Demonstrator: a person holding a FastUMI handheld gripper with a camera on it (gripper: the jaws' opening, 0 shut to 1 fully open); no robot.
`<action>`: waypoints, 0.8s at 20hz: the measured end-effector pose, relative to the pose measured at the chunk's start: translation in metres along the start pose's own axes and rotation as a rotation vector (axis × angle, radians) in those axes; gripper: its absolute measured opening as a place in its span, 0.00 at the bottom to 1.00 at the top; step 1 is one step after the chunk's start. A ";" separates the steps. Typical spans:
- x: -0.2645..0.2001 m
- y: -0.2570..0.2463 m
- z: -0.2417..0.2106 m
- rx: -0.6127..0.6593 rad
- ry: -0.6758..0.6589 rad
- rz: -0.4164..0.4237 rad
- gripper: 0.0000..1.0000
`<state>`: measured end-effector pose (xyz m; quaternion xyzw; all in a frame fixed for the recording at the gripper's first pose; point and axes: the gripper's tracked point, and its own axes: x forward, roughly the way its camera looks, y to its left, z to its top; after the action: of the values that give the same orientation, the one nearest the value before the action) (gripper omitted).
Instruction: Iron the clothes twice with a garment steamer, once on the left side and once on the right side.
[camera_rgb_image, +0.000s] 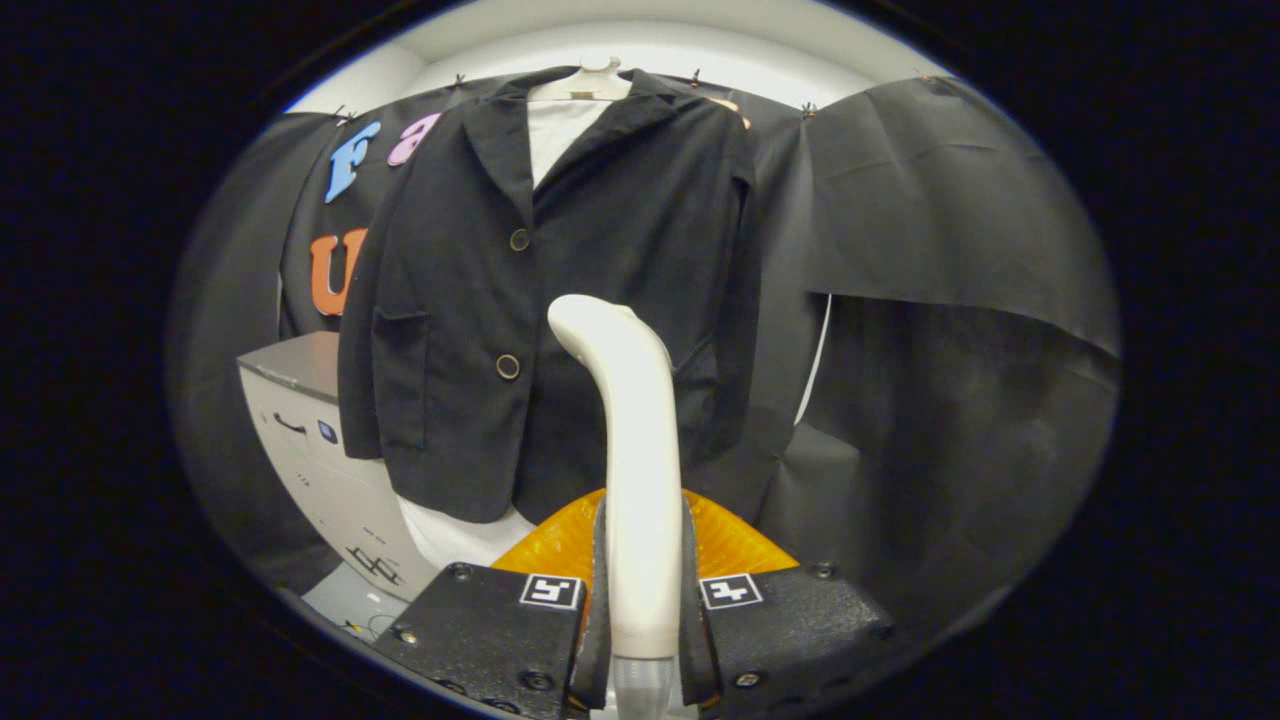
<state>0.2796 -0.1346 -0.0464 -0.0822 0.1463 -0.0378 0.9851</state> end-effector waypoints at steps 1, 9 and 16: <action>0.001 0.002 -0.004 -0.004 0.005 0.016 0.30; 0.000 0.001 -0.066 -0.009 0.127 0.057 0.30; -0.032 0.016 -0.106 0.002 0.224 0.038 0.30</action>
<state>0.2190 -0.1321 -0.1398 -0.0736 0.2570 -0.0282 0.9632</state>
